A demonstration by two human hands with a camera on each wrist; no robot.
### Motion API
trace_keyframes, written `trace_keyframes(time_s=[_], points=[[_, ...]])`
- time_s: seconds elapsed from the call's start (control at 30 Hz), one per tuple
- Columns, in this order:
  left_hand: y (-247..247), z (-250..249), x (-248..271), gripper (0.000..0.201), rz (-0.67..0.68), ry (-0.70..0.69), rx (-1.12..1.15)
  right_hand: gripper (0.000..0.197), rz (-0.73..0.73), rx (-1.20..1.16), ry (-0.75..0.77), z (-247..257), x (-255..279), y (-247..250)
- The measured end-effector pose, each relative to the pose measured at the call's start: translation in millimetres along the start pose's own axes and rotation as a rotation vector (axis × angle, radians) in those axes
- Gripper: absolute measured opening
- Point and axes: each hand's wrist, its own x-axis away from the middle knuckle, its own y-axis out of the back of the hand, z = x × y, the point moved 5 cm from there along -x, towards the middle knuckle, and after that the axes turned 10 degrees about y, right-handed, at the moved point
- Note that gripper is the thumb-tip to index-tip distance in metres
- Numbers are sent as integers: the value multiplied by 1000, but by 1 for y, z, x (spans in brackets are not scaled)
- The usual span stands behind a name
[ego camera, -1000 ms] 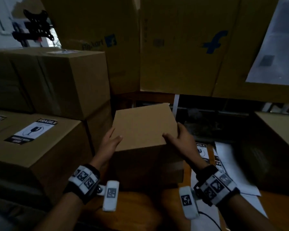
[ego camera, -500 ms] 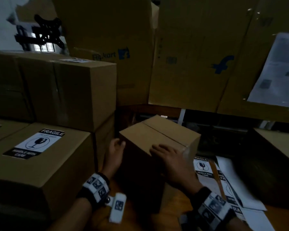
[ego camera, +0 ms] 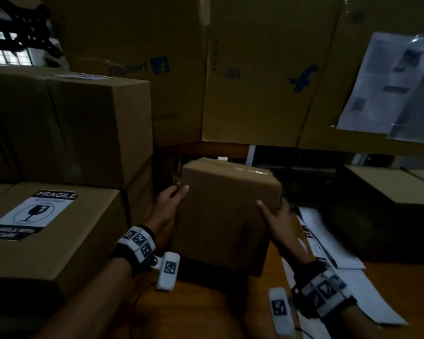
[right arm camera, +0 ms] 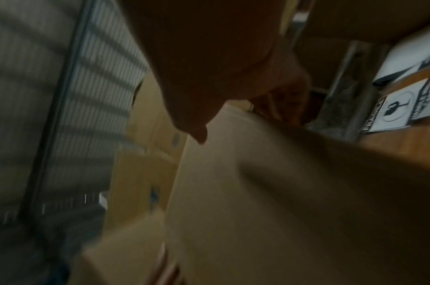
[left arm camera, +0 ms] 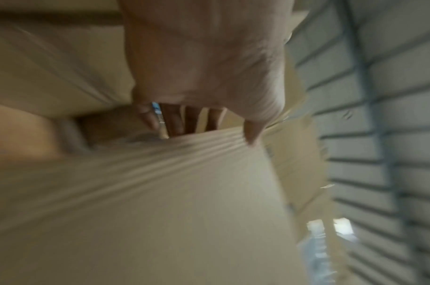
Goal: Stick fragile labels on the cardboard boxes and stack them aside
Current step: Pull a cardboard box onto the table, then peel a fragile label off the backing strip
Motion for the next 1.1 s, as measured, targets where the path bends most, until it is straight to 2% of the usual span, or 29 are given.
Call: trace_keyframes(time_s=[0.07,0.13,0.23,0.3,0.37,0.4,0.47,0.5,0.57,0.63,0.67,0.73,0.8,0.87,0.93,1.03,1.1], points=[[6,-12,-5,49,-15,-99,-42,91,-59,-43,39,18,-18,18],[8,-19,-9,61,10,-163,-103,64,-20,-52,86,31,-27,22],[9,-9,-21,73,42,-100,-235,42,98,-52,131,43,-26,16],[12,4,-35,78,50,-21,-429,35,147,-57,72,40,-25,8],[13,8,-44,73,66,52,-698,34,176,-95,-12,32,-24,-5],[13,7,-47,68,79,84,-869,40,164,-100,-46,28,-24,-11],[16,1,-53,63,121,134,-1137,46,105,-200,-94,24,-23,-16],[16,-5,-54,63,140,150,-1226,42,63,-276,-113,22,-24,-15],[15,-18,-56,63,112,141,-1398,33,4,-355,-137,18,-23,-9],[0,-37,-47,56,36,30,-1514,38,-38,-295,-110,9,-20,3],[-13,-46,-40,54,33,-69,-1511,36,-53,-258,-104,2,-17,11],[-48,-55,-21,57,114,-229,-1392,22,-78,-178,-99,-12,-9,30],[-81,-56,-1,60,218,-269,-1322,11,-94,-85,-97,-31,-2,52],[-111,-54,13,57,276,-271,-1352,24,-91,50,-114,-52,2,75],[-138,-58,24,53,277,-337,-1387,36,-47,180,-157,-76,2,95],[-181,-71,46,41,238,-510,-1265,26,97,373,-164,-102,0,114],[-214,-71,61,32,262,-562,-1146,35,229,536,-124,-119,-3,118]])
